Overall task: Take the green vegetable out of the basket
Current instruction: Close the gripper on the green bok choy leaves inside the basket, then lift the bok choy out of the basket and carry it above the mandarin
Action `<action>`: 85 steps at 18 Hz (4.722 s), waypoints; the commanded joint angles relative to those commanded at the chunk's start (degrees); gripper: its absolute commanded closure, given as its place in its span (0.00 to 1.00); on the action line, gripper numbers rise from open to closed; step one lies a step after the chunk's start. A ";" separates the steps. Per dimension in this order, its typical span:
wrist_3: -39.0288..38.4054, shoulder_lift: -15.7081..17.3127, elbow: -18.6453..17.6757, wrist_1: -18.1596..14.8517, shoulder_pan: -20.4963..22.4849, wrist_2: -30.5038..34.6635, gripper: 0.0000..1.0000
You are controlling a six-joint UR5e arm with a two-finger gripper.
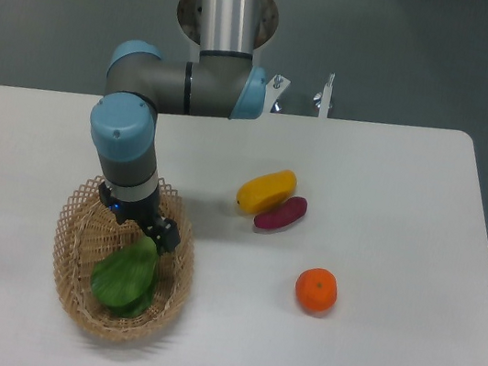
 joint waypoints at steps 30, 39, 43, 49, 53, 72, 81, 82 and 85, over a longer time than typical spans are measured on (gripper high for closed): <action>0.44 -0.01 -0.62 4.75 -0.35 3.43 0.60; 3.34 4.83 4.21 3.43 3.16 0.36 0.60; 5.34 6.77 6.15 3.43 8.25 -1.05 0.59; 14.74 7.73 6.85 3.25 17.82 -4.12 0.59; 24.06 9.31 6.77 -0.16 24.86 -6.06 0.59; 39.29 9.75 8.44 -6.59 35.07 -7.20 0.59; 39.20 9.75 8.44 -6.59 35.07 -7.20 0.59; 39.20 9.75 8.44 -6.59 34.98 -7.20 0.59; 39.20 9.75 8.35 -6.59 34.98 -7.20 0.59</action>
